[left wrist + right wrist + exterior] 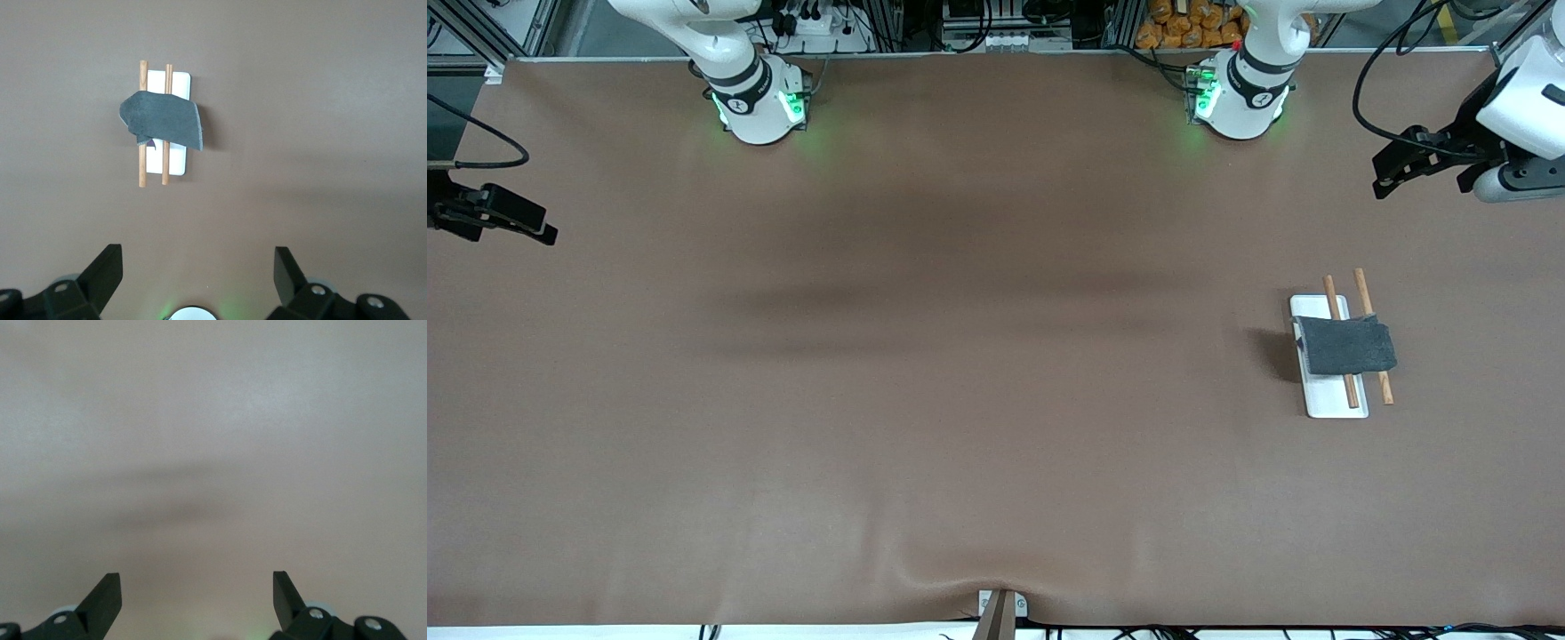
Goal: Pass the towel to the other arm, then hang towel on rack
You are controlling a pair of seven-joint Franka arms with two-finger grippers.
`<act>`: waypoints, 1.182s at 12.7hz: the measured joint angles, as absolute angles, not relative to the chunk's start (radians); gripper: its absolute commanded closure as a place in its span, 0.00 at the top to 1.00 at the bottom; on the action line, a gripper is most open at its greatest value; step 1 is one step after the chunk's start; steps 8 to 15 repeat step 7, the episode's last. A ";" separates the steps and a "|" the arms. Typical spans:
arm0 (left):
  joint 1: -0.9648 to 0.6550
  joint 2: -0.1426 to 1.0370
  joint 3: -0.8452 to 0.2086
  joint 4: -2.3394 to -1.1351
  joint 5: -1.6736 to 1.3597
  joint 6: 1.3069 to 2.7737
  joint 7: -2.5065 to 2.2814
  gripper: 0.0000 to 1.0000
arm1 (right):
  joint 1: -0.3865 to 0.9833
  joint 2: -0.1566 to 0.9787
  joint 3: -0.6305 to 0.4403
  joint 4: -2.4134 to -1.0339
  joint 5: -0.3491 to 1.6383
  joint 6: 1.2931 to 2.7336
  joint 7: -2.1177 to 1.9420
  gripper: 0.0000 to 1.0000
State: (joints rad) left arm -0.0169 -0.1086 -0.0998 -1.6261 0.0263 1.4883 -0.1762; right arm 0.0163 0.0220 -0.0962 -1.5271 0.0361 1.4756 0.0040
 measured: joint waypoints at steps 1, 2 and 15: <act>-0.009 -0.110 -0.100 -1.634 0.026 1.493 -0.176 1.00 | 0.016 0.022 -0.097 -1.527 0.036 1.473 0.004 1.00; -0.002 -0.111 -0.101 -1.638 0.026 1.495 -0.176 1.00 | 0.016 0.022 -0.098 -1.527 0.036 1.471 0.004 1.00; 0.037 -0.111 -0.114 -1.630 0.018 1.511 -0.174 1.00 | 0.016 0.022 -0.098 -1.527 0.019 1.470 0.004 1.00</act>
